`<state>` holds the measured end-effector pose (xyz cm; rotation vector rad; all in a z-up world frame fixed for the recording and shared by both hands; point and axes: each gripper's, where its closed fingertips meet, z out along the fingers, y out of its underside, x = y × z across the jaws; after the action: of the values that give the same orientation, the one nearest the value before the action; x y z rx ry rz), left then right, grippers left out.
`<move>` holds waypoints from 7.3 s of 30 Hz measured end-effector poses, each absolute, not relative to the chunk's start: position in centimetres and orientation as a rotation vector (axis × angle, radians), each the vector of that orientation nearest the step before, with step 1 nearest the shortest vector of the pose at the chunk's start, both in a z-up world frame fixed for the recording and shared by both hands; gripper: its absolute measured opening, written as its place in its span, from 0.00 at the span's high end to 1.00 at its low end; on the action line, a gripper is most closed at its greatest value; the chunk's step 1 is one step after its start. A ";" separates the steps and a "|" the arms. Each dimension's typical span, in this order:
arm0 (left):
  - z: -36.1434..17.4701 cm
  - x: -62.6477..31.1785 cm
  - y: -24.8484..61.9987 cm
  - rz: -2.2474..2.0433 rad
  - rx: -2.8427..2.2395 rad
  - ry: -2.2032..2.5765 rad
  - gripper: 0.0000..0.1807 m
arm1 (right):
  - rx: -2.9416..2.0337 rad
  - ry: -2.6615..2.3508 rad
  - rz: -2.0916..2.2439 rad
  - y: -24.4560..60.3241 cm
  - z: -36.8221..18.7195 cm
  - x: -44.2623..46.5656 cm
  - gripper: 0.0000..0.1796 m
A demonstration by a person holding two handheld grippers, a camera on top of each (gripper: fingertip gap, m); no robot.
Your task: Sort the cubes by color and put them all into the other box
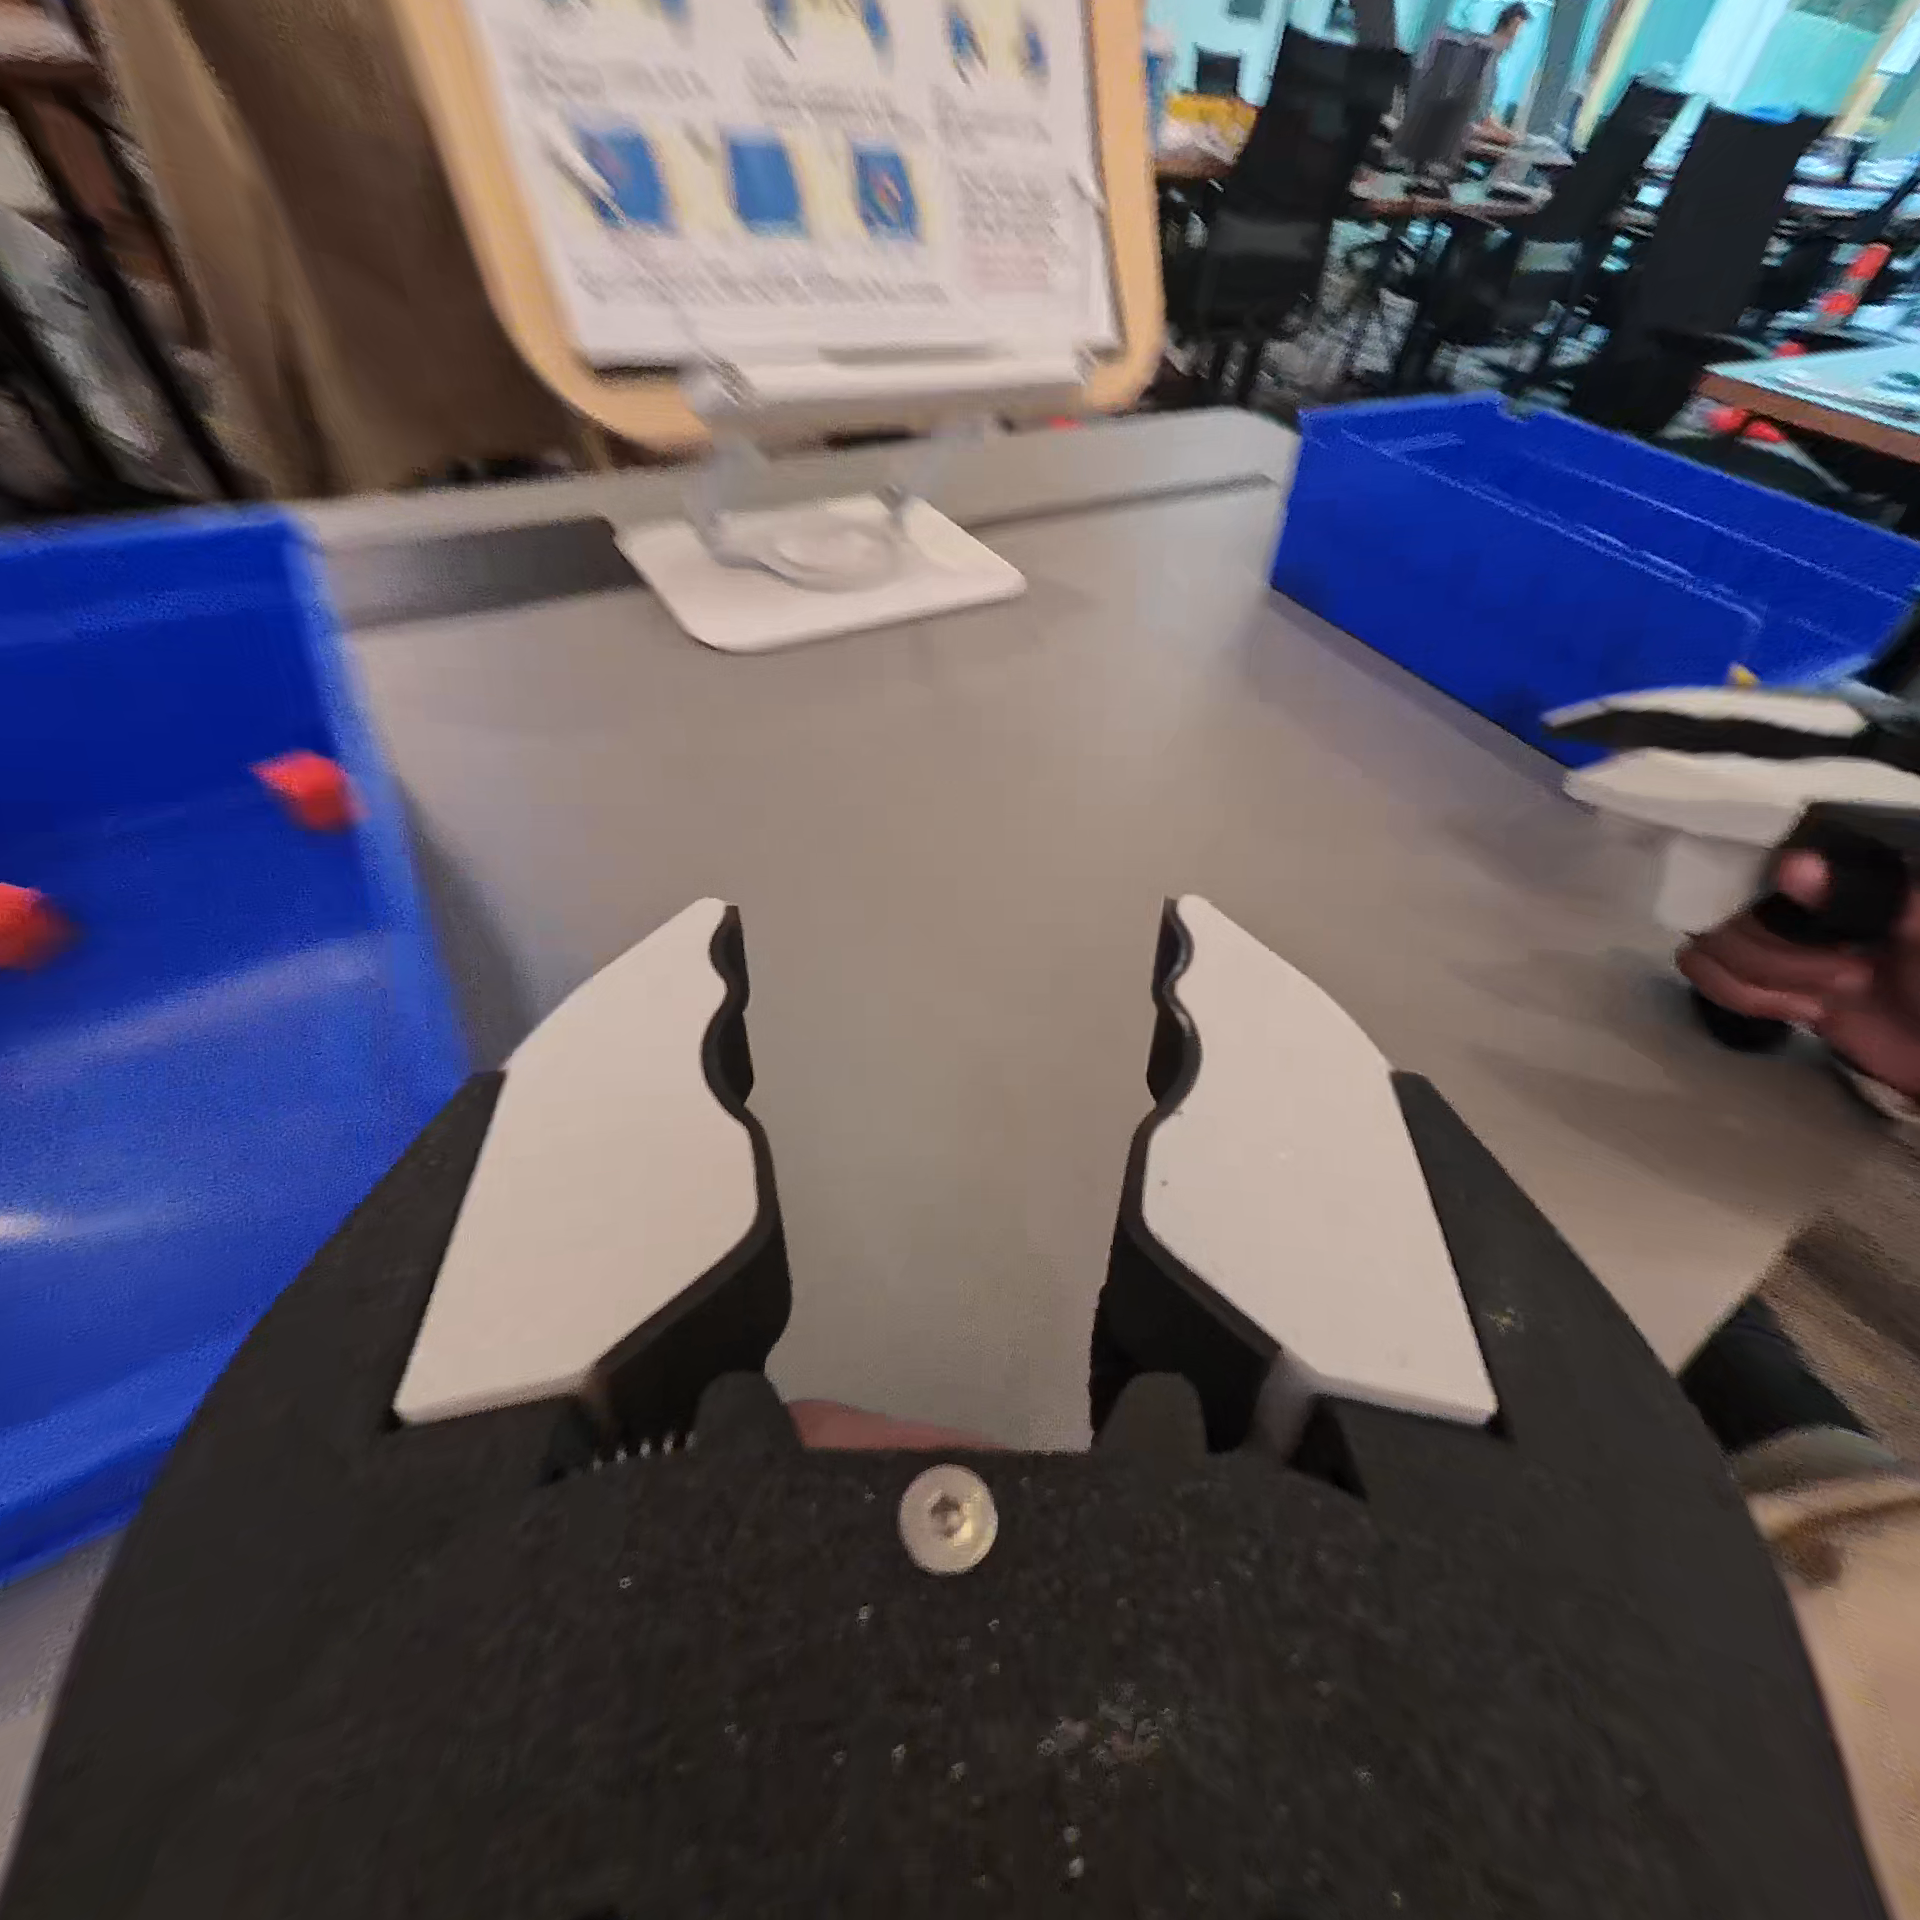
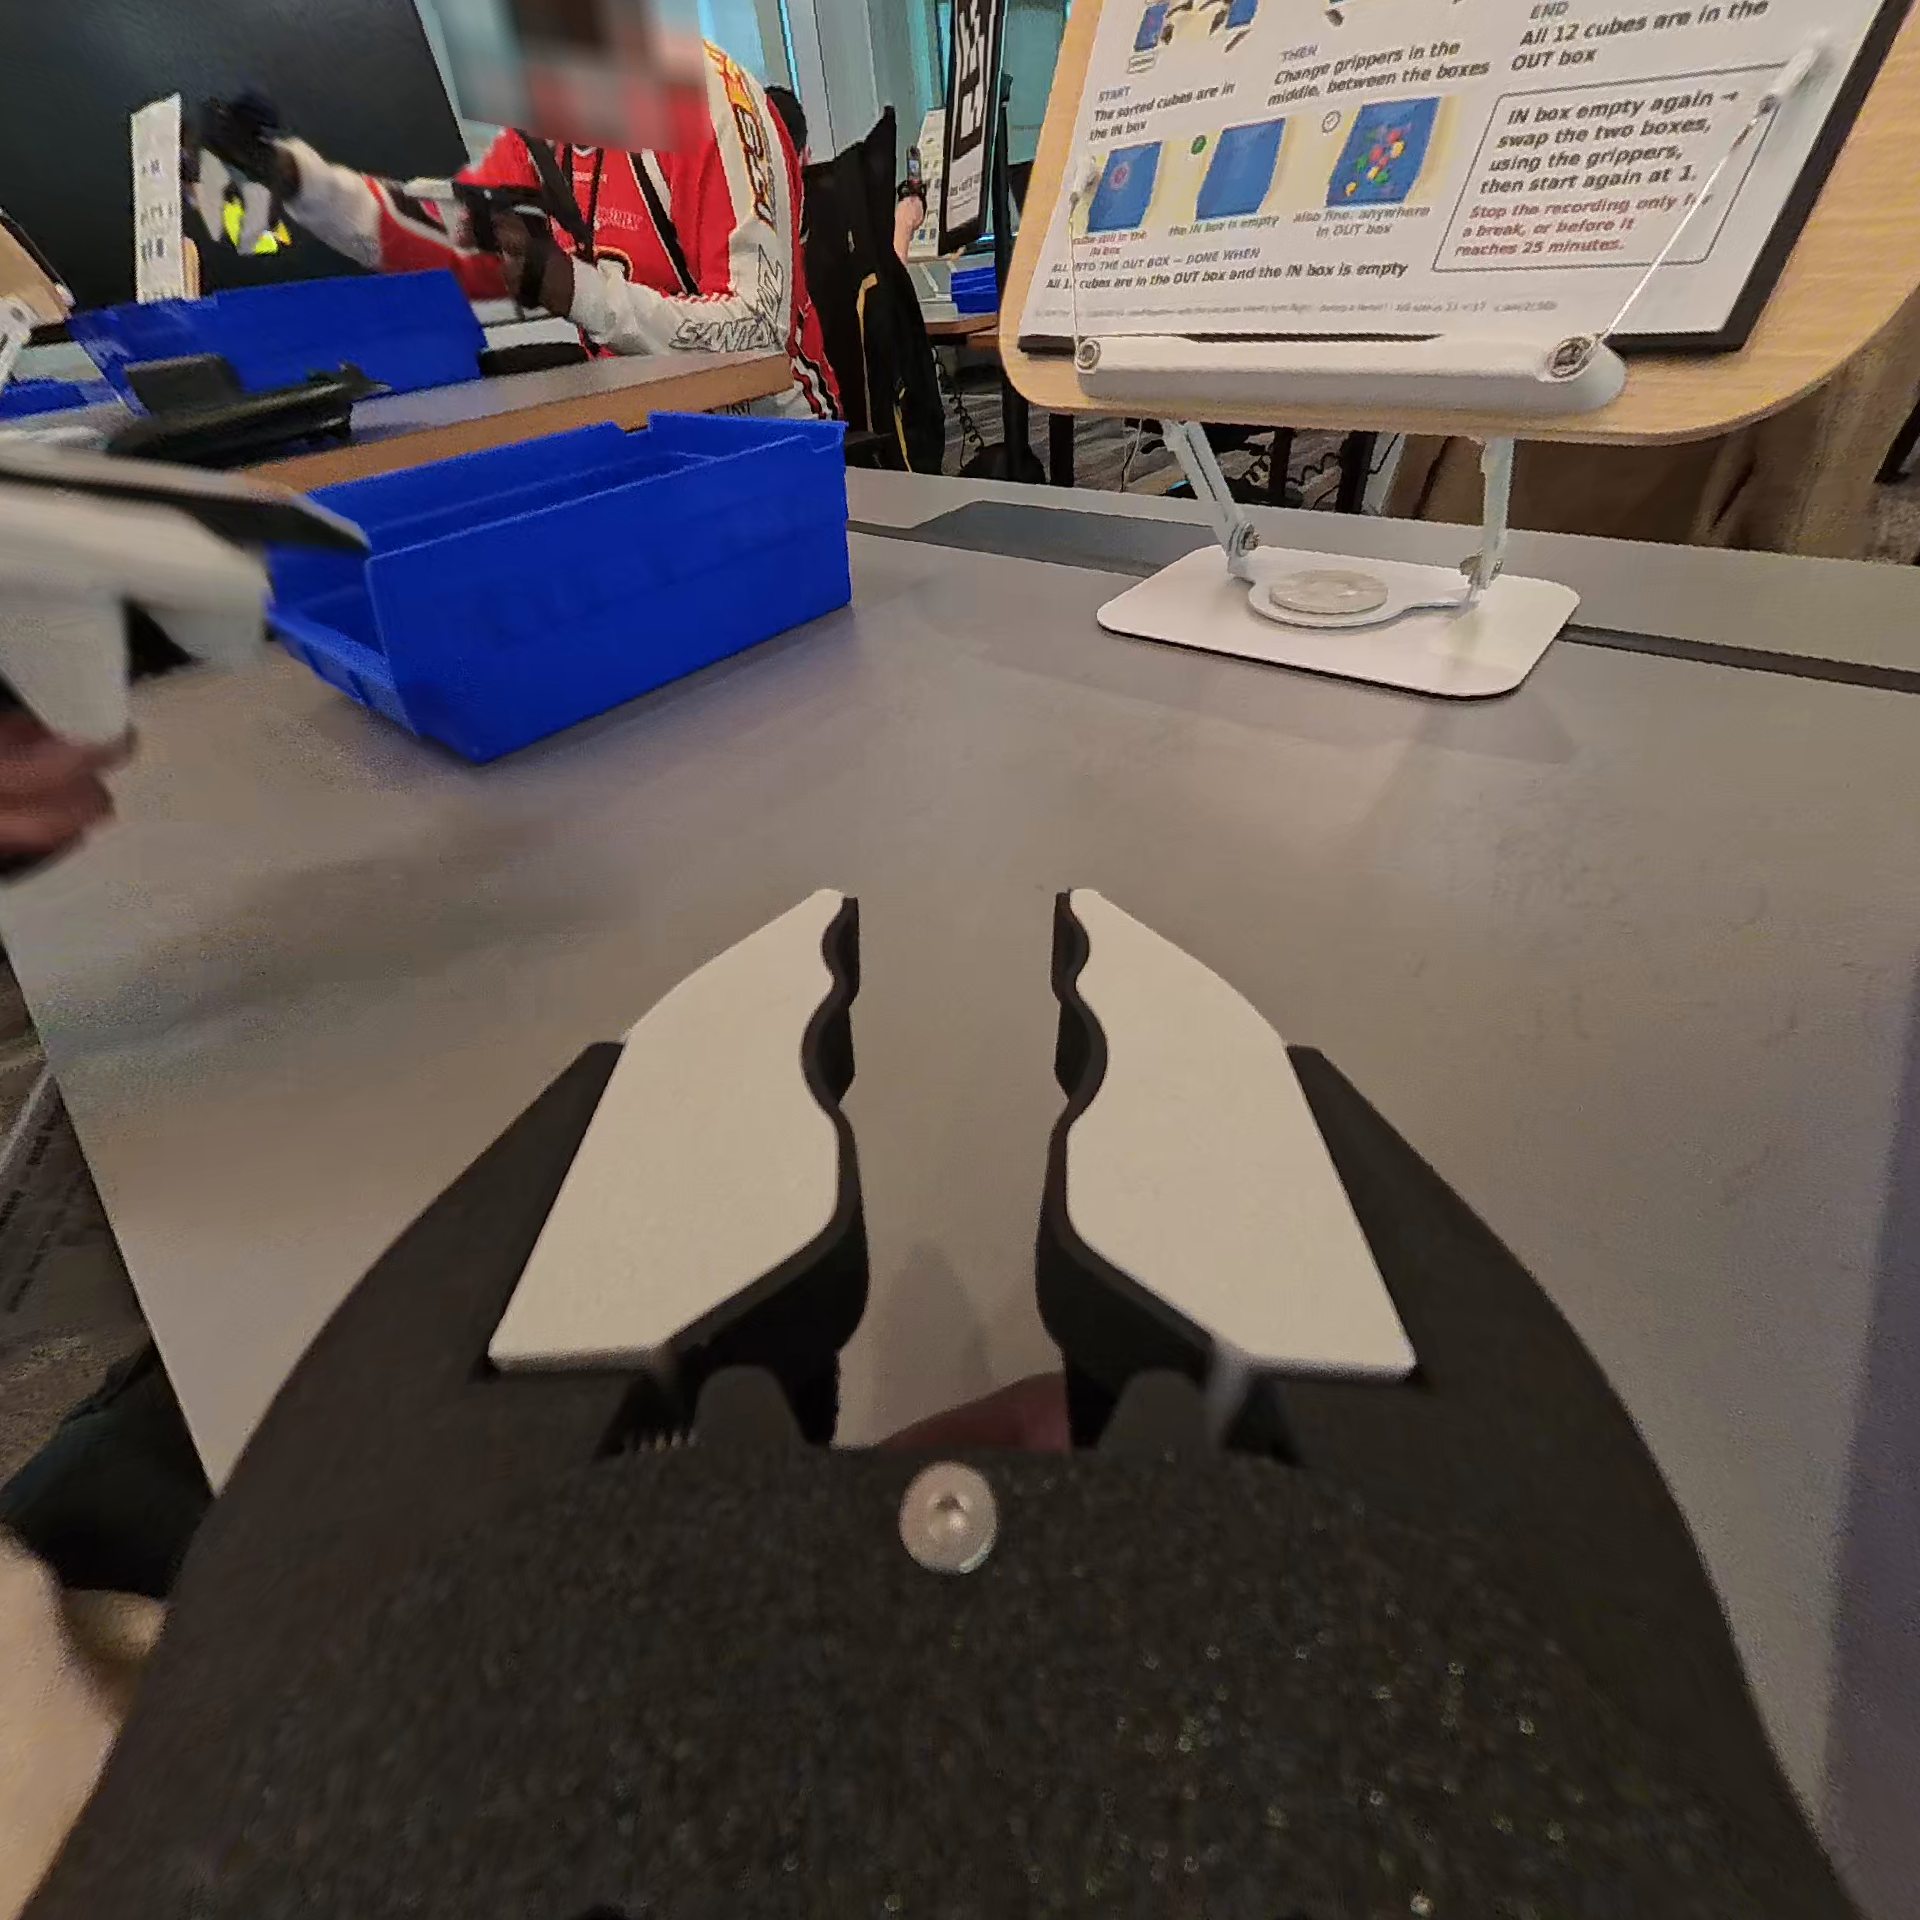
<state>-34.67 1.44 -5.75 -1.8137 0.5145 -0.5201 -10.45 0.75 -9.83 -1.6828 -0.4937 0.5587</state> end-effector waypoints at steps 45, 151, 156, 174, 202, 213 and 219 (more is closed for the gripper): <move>-2.4 -45.1 12.9 -0.062 -1.868 1.010 0.88 | -1.627 -0.542 0.492 0.3 -7.9 -8.0 0.85; -11.0 -27.7 0.2 -0.530 -1.837 0.673 0.64 | -1.851 -0.343 0.233 11.1 1.6 5.9 0.77; -11.9 -30.0 1.7 -0.403 -1.914 0.523 0.65 | -1.650 -0.388 0.592 2.0 -3.9 -7.6 0.79; -11.5 -32.6 -0.6 -0.411 -2.066 0.708 0.65 | -1.602 -0.547 0.389 -0.6 -8.1 -10.4 0.80; -18.0 -61.2 11.5 0.532 -3.089 1.205 0.71 | -1.636 -0.657 0.439 -0.9 -9.7 -11.3 0.82; -16.1 -59.6 11.9 0.373 -2.946 1.238 0.88 | -1.617 -0.673 0.415 -1.1 -9.2 -11.4 0.84; -5.2 -51.8 13.2 0.031 -2.339 1.094 0.88 | -1.610 -0.638 0.396 -0.7 -8.5 -10.2 0.84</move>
<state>-51.79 13.17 -5.17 -2.3390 1.0943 0.0305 -10.20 -0.67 -8.47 -1.6101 -0.6382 0.3955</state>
